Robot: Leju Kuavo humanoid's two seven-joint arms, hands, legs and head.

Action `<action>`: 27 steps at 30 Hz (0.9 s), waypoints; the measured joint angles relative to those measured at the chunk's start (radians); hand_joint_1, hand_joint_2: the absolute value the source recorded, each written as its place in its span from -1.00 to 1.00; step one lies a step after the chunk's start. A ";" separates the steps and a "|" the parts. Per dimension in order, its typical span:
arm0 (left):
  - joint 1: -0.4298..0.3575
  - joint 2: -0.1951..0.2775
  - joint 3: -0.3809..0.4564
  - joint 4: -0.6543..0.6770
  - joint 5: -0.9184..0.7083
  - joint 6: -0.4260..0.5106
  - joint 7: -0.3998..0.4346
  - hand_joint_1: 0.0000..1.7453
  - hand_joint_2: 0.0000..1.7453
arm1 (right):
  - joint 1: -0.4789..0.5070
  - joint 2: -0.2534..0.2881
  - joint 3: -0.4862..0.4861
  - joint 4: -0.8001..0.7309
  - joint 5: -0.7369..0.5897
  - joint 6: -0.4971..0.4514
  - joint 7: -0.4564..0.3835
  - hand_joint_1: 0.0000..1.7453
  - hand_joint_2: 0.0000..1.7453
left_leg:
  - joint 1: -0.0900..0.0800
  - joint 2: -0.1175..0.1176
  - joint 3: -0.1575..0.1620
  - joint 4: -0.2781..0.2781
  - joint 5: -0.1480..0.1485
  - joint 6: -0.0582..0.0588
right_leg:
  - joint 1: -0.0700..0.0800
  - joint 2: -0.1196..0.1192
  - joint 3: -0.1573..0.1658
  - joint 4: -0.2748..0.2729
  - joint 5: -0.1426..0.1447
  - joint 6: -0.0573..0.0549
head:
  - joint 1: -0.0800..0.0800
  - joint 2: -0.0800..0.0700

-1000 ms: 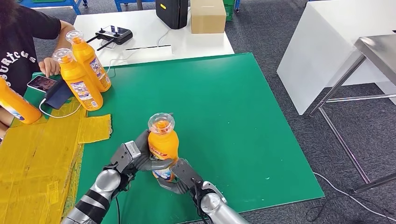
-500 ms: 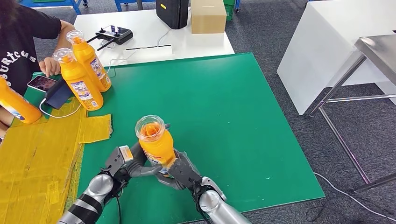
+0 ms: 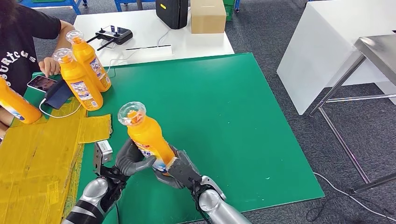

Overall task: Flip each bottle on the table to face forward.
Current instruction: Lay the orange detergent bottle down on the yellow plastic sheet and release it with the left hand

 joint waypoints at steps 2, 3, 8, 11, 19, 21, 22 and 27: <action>0.006 -0.005 0.007 -0.007 0.007 0.003 0.002 1.00 1.00 | -0.001 0.000 0.000 0.000 0.000 0.001 0.000 1.00 1.00 | 0.000 0.000 0.000 0.000 0.000 0.000 | 0.000 0.000 0.000 0.000 0.000 0.000 | 0.000 0.000; 0.008 -0.007 0.009 -0.009 0.009 0.004 0.003 1.00 1.00 | -0.001 0.000 0.000 0.000 0.000 0.001 0.000 1.00 1.00 | 0.000 0.000 0.000 0.000 0.000 0.000 | 0.000 0.000 0.000 0.000 0.000 0.000 | 0.000 0.000; 0.014 -0.013 0.018 -0.018 0.013 0.004 0.004 1.00 1.00 | -0.003 0.000 0.000 0.000 0.000 0.001 0.000 0.92 1.00 | 0.000 0.000 0.000 0.000 0.000 0.000 | 0.000 0.000 0.000 0.000 0.000 0.000 | 0.000 0.000; 0.015 -0.016 0.021 -0.020 0.014 0.010 0.004 1.00 1.00 | -0.004 0.000 -0.001 -0.001 -0.004 -0.001 0.000 -0.58 1.00 | 0.000 0.000 0.000 0.000 0.000 0.000 | 0.000 0.000 0.000 0.000 0.000 0.000 | 0.000 0.000; 0.017 -0.022 0.055 -0.069 -0.088 0.197 -0.001 1.00 1.00 | 0.072 -0.030 -0.038 -0.156 -0.029 -0.042 0.000 -1.00 1.00 | 0.000 0.000 -0.001 0.000 0.000 0.000 | 0.000 0.000 0.000 0.000 0.000 0.000 | 0.000 0.000; 0.016 -0.022 0.072 -0.086 -0.167 0.299 0.008 1.00 1.00 | 0.102 -0.052 -0.058 -0.255 -0.030 -0.048 0.003 -1.00 1.00 | 0.000 0.000 -0.001 0.000 0.000 0.000 | 0.000 0.000 0.000 0.000 0.000 0.000 | 0.000 0.000; 0.015 -0.021 0.080 -0.093 -0.198 0.336 0.013 1.00 1.00 | 0.115 -0.063 -0.067 -0.302 -0.031 -0.048 0.005 -1.00 1.00 | 0.000 0.000 -0.001 0.000 0.000 0.000 | 0.000 0.000 0.000 0.000 0.000 0.000 | 0.000 0.000; 0.009 -0.005 0.125 -0.108 -0.484 0.596 0.060 1.00 1.00 | 0.176 -0.110 -0.110 -0.500 -0.056 -0.038 -0.011 -1.00 1.00 | 0.000 0.000 -0.001 0.000 0.000 0.000 | 0.000 0.000 0.000 0.000 0.000 0.000 | 0.000 0.000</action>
